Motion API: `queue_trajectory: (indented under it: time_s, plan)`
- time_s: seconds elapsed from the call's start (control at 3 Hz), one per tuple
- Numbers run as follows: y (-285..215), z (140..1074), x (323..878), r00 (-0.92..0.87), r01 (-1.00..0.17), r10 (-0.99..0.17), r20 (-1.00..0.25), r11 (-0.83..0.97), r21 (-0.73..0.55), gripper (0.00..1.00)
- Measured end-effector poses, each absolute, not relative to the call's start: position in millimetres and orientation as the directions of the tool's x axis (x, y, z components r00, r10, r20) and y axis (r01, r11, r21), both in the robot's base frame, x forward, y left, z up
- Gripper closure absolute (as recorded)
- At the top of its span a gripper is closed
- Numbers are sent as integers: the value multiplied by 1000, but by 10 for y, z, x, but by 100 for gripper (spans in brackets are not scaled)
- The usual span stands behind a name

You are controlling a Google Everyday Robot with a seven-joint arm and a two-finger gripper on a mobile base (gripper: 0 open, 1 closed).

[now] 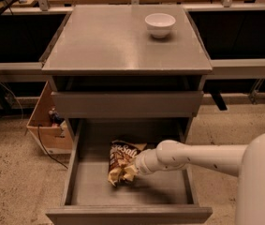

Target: Pick brown chip bag from middle drawer and place on counter

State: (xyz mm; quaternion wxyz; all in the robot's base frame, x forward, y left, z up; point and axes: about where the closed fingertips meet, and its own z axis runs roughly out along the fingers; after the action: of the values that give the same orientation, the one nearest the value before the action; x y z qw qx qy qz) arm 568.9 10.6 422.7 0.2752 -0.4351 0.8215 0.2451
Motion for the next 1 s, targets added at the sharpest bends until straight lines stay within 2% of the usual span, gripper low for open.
queue_trajectory:
  time_s: [0.67, 1.0]
  plan:
    - [-283, 5182, 5501, -416, -845, -630, -655, 534, 24, 100]
    - [-683, 6153, 5428, -364, -835, -639, -678, 546, -66, 100]
